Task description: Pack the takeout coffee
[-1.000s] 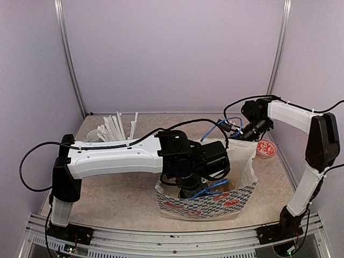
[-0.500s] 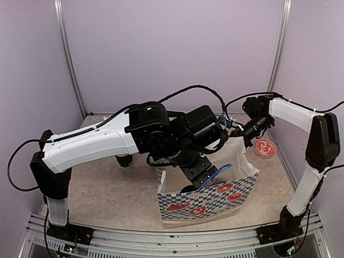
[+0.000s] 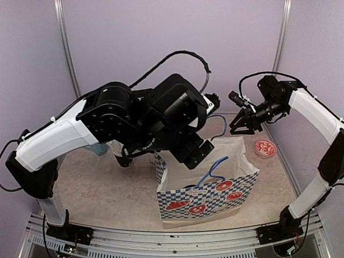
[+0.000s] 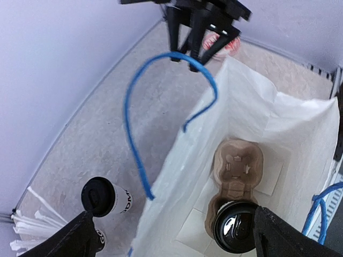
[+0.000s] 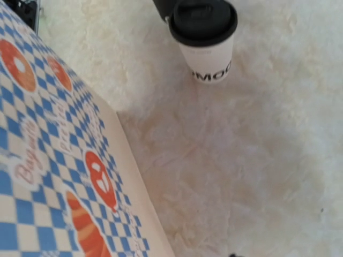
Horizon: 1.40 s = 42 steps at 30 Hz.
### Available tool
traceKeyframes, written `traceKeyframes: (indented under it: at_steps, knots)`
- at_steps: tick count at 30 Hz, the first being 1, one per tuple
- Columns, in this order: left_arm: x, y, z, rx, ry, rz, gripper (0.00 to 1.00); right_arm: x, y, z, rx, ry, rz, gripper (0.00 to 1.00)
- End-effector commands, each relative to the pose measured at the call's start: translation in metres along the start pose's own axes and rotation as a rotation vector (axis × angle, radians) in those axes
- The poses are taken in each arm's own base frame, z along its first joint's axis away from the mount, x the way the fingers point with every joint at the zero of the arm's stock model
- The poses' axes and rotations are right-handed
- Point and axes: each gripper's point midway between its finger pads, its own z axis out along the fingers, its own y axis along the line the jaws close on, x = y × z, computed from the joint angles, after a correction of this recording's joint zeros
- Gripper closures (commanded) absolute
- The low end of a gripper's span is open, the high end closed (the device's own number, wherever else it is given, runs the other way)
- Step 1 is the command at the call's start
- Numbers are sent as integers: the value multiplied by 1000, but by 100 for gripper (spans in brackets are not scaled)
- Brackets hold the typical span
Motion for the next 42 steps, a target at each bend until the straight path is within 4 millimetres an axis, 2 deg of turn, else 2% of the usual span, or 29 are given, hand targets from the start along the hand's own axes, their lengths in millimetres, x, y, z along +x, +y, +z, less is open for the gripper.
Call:
traceKeyframes:
  at_steps: [1, 4, 7, 10, 13, 18, 21, 24, 28, 33, 42]
  knots:
    - [-15, 93, -45, -200, -99, -255, 1, -14, 0, -9, 16, -53, -2, 55]
    - [5, 132, -38, -243, -47, -328, 2, -12, -2, -5, 7, -48, 13, 55]
    - [28, 168, -13, -259, 18, -397, 7, -11, -5, -3, 4, -47, 18, 54]
    - [48, 185, 14, -252, 84, -432, 8, -10, -8, -1, 6, -47, 23, 54]
    - [70, 194, 45, -270, 184, -427, 9, -7, -7, 1, 0, -40, 30, 54]
    - [106, 192, 96, -271, 336, -396, 11, -14, 1, -9, 7, -48, 8, 52]
    - [124, 192, 116, -274, 398, -408, 11, -24, 9, -18, 17, -80, -17, 50]
    - [136, 188, 132, -267, 444, -405, 9, -22, 11, -19, 21, -79, -20, 50]
    - [154, 184, 152, -240, 506, -413, 7, -14, 10, -14, 10, -57, 0, 50]
    - [177, 180, 171, -223, 578, -413, 7, -13, 12, -13, 1, -56, 5, 50]
    - [189, 181, 191, -167, 588, -456, 9, -6, 11, -10, -1, -40, 17, 50]
